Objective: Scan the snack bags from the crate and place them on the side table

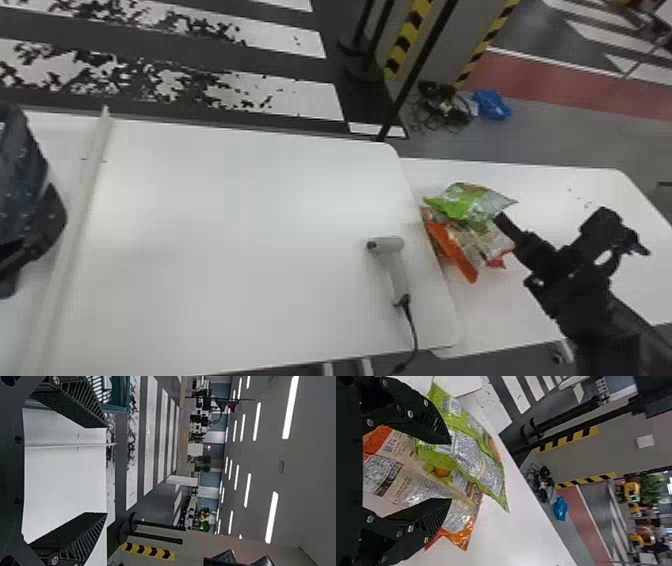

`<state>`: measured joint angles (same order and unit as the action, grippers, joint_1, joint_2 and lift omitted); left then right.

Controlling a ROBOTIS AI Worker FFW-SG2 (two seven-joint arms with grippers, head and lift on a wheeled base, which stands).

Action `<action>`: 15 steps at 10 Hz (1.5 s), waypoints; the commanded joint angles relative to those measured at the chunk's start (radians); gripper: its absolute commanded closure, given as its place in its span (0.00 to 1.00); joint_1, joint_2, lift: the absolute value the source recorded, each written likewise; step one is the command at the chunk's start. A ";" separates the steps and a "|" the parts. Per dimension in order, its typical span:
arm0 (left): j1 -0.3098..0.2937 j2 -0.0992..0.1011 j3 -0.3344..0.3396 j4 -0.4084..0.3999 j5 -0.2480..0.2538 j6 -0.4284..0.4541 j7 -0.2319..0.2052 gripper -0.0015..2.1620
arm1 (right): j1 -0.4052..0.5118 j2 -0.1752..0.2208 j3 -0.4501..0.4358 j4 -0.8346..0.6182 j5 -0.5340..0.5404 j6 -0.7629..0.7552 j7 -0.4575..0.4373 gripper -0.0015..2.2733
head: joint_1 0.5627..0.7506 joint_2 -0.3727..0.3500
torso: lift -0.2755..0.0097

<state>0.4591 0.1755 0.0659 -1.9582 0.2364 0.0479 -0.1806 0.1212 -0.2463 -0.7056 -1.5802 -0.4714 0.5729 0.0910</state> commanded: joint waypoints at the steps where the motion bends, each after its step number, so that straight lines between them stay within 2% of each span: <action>1: 0.001 -0.002 0.000 -0.005 0.000 0.004 0.001 0.04 | 0.078 0.044 0.046 -0.142 0.002 -0.138 -0.027 0.03 | 0.70 0.03 | 0.79; 3: 0.003 -0.005 -0.003 -0.013 0.000 0.007 0.003 0.04 | 0.163 0.093 0.117 -0.319 0.020 -0.196 -0.037 0.03 | 0.70 0.03 | 0.79; 4: 0.004 -0.007 -0.006 -0.016 0.000 0.004 0.004 0.04 | 0.209 0.121 0.181 -0.400 0.065 -0.239 -0.043 0.03 | 0.70 0.03 | 0.79; 6: 0.004 -0.013 -0.015 -0.021 0.000 0.004 0.006 0.04 | 0.299 0.134 0.371 -0.468 0.192 -0.445 -0.114 0.03 | 0.70 0.07 | 0.79; 8: 0.007 -0.017 -0.029 -0.022 0.000 0.000 0.015 0.04 | 0.347 0.140 0.548 -0.463 0.307 -0.558 -0.168 0.03 | 0.70 0.20 | 0.79; 9: 0.007 -0.019 -0.038 -0.021 -0.003 -0.003 0.023 0.04 | 0.356 0.154 0.614 -0.442 0.339 -0.604 -0.186 0.03 | 0.70 0.24 | 0.79; 10: 0.007 -0.019 -0.049 -0.019 -0.008 -0.006 0.029 0.04 | 0.364 0.154 0.673 -0.416 0.375 -0.653 -0.231 0.03 | 0.70 0.34 | 0.79; 13: 0.012 -0.025 -0.087 -0.010 -0.023 -0.021 0.052 0.04 | 0.397 0.167 0.741 -0.362 0.402 -0.709 -0.249 0.03 | 0.70 0.41 | 0.79; 14: 0.021 -0.028 -0.101 -0.005 -0.025 -0.055 0.063 0.04 | 0.411 0.185 0.749 -0.353 0.418 -0.721 -0.249 0.03 | 0.70 0.43 | 0.79; 15: 0.029 -0.033 -0.117 -0.004 -0.051 -0.073 0.084 0.04 | 0.423 0.191 0.758 -0.351 0.419 -0.718 -0.249 0.02 | 0.70 0.43 | 0.79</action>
<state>0.4826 0.1458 -0.0417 -1.9634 0.1994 -0.0125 -0.0995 0.5374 -0.0600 0.0467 -1.9332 -0.0548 -0.1450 -0.1574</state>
